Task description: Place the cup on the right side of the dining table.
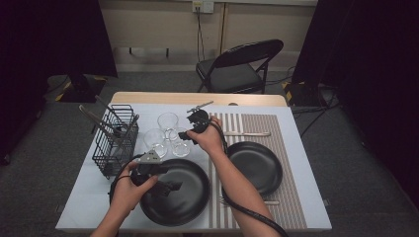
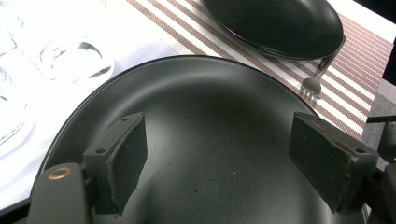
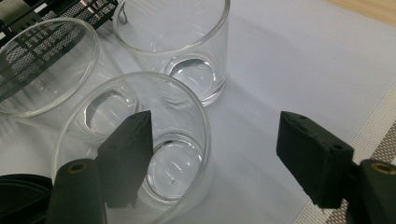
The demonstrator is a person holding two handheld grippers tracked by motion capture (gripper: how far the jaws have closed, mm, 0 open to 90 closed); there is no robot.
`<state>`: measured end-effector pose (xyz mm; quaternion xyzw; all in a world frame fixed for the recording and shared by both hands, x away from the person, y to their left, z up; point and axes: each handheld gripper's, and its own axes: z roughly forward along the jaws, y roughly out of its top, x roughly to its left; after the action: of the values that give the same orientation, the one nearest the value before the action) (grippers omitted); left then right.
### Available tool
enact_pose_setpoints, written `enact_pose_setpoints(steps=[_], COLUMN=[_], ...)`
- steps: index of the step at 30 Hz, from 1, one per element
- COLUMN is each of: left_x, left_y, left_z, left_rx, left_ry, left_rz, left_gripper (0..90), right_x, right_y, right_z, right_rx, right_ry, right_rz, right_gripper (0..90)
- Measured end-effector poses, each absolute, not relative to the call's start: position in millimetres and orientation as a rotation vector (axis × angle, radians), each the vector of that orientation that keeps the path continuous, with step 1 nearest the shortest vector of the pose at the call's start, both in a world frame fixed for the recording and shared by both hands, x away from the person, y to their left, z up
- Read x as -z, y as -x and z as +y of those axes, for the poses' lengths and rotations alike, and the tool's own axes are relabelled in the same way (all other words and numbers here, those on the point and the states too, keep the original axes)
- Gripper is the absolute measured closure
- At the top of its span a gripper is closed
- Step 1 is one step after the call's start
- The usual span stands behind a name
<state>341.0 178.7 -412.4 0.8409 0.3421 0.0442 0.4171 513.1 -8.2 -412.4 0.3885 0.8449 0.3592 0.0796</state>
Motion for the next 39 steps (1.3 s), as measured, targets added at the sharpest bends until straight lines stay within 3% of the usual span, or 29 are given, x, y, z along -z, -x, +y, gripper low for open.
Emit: enact_pose_setpoints(steps=[19, 39], left_x=[413, 412], left_y=[-341, -341], left_z=[179, 179], left_rx=[-0.112, -0.114], left_ry=[-2.115, -2.118], left_rz=[0.855, 0.856], left_gripper=[19.4, 19.4], right_x=[419, 424], right_y=[-513, -511], right_z=[-5, -6], right_rx=[-1.072, -1.056], right_ry=[-1.151, -1.186], right_rz=[2.522, 2.523], right_gripper=[28.2, 54.0])
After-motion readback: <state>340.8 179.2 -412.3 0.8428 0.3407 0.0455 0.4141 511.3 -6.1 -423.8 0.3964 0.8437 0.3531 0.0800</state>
